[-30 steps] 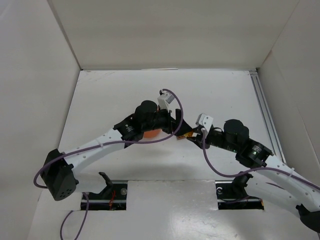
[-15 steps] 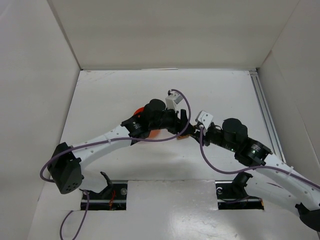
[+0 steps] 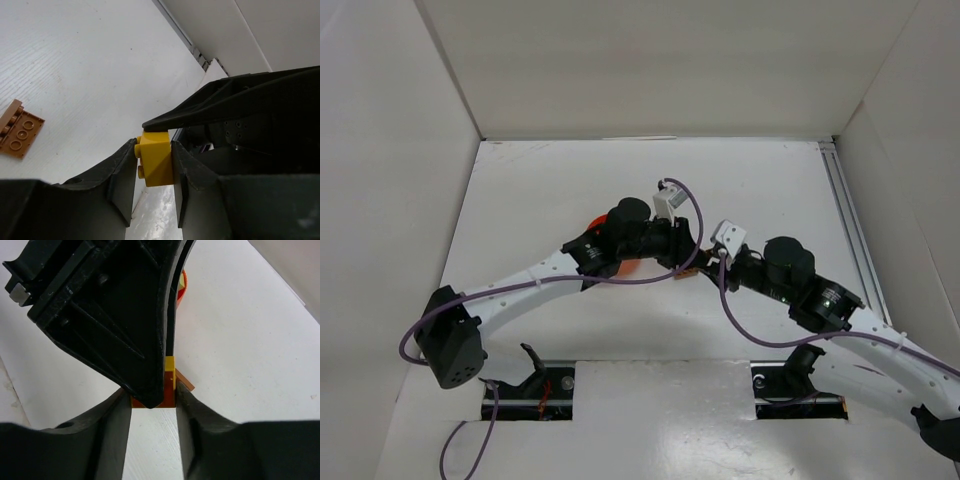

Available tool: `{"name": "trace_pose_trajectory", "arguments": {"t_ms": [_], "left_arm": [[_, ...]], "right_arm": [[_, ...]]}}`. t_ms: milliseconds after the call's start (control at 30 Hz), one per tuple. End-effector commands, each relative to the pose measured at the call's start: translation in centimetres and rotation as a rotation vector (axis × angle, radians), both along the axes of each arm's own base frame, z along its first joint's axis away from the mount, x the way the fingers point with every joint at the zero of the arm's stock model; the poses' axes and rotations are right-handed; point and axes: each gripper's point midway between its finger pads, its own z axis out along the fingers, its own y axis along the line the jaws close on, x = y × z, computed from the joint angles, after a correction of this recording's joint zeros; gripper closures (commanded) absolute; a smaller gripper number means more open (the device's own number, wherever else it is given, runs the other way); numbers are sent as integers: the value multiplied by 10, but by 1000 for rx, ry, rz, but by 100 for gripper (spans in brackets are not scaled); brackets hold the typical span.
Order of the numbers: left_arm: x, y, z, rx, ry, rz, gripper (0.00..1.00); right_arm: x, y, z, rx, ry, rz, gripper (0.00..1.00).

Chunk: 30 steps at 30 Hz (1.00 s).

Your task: Sort the legos into containers by color

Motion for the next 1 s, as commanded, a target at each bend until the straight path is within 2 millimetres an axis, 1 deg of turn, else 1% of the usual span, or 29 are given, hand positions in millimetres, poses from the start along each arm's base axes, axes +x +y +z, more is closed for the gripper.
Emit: {"name": "trace_pose_trajectory", "arguments": {"t_ms": [0, 33, 67, 100, 133, 167, 200, 233, 267, 300, 333, 367, 400, 467, 500, 533, 567, 600, 633, 667, 700, 733, 800, 833, 867, 900, 933, 967], "left_arm": [[-3, 9, 19, 6, -48, 16, 100], [5, 17, 25, 19, -67, 83, 100], [9, 18, 24, 24, -73, 107, 100], [16, 26, 28, 27, -87, 135, 100], [28, 37, 28, 31, -85, 175, 100], [35, 44, 26, 37, -85, 205, 100], [42, 53, 31, 35, -95, 244, 100], [49, 63, 28, 56, -90, 286, 100], [67, 81, 23, 85, -92, 378, 100], [76, 92, 18, 110, -86, 429, 100], [82, 105, 16, 134, -81, 476, 100], [99, 127, 18, 147, -94, 575, 100], [107, 140, 17, 156, -99, 628, 100], [121, 165, 14, 175, -97, 717, 100], [135, 190, 8, 201, -94, 792, 100], [141, 203, 5, 216, -85, 833, 100], [146, 216, -5, 255, -70, 857, 100], [155, 234, -9, 269, -59, 895, 100], [158, 242, -15, 286, -41, 915, 100], [162, 249, -22, 316, -38, 921, 100], [166, 251, -23, 312, -36, 925, 100], [170, 258, -28, 335, -38, 942, 100], [177, 253, -33, 358, -57, 902, 100], [177, 251, -39, 370, -50, 881, 100], [179, 247, -38, 376, -61, 853, 100], [180, 245, -46, 393, -52, 829, 100], [181, 244, -50, 399, -45, 827, 100], [182, 242, -47, 390, -62, 813, 100]], "right_arm": [[12, 4, 54, 141, -86, -52, 53], [11, 4, 52, 134, -80, -52, 39], [11, 4, 52, 134, -80, -52, 39], [11, 4, 52, 140, -73, -54, 31], [10, 3, 49, 131, -65, -54, 17], [12, 0, 45, 115, -57, -75, 10], [13, -3, 42, 114, -43, -95, 2], [15, -5, 44, 118, -37, -117, 0], [19, -14, 43, 107, -44, -168, 0], [20, -20, 35, 87, -17, -204, 0], [22, -25, 36, 84, -13, -235, 0], [26, -33, 33, 72, -5, -290, 0], [26, -39, 26, 50, 13, -317, 0], [27, -45, 20, 30, 25, -351, 0], [27, -51, 16, 16, 37, -379, 0], [28, -53, 14, 6, 39, -391, 0], [28, -56, 16, 12, 45, -407, 0], [29, -58, 16, 18, 48, -428, 0], [28, -59, 13, 5, 56, -429, 0], [29, -60, 10, 2, 63, -442, 0], [29, -60, 10, 2, 63, -442, 0], [30, -61, 10, 9, 67, -454, 0], [29, -63, 4, -10, 87, -467, 0], [31, -64, -1, -29, 93, -479, 0], [31, -67, -2, -39, 94, -489, 0], [31, -70, -5, -43, 106, -502, 0], [31, -70, -5, -43, 106, -502, 0], [31, -70, -5, -43, 106, -502, 0]]}}
